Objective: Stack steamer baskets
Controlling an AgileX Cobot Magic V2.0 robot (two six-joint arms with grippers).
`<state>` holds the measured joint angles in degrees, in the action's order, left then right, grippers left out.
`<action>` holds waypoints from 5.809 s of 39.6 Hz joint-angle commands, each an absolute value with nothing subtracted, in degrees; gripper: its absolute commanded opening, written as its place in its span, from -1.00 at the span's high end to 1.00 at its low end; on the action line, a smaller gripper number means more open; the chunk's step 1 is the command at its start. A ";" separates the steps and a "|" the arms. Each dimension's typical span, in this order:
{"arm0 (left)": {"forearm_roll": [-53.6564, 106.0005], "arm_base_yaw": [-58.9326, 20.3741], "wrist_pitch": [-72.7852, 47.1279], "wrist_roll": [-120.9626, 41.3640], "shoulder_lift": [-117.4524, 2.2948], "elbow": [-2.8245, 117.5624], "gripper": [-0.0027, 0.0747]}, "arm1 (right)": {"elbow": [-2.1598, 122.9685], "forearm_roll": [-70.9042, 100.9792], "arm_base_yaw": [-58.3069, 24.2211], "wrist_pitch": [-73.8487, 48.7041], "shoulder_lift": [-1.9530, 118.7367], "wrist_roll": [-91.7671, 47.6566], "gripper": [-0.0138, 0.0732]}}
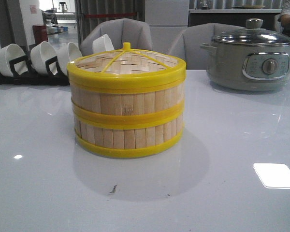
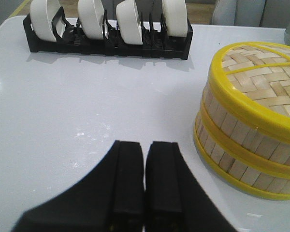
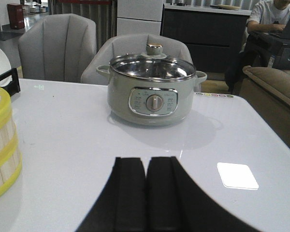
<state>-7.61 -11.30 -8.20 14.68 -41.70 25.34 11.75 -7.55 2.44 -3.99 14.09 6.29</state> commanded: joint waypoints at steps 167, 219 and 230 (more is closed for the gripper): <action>-7.61 -5.31 3.03 6.37 1.08 -0.39 0.70 | 8.57 -8.13 2.86 -3.44 0.91 6.05 0.58; -7.61 -5.31 3.03 6.37 0.96 -0.39 0.70 | -0.90 6.62 2.86 2.17 -1.78 -1.81 0.60; -7.61 -5.31 3.03 6.37 0.96 -0.39 0.70 | -0.90 6.62 2.86 1.75 -1.78 -1.81 0.60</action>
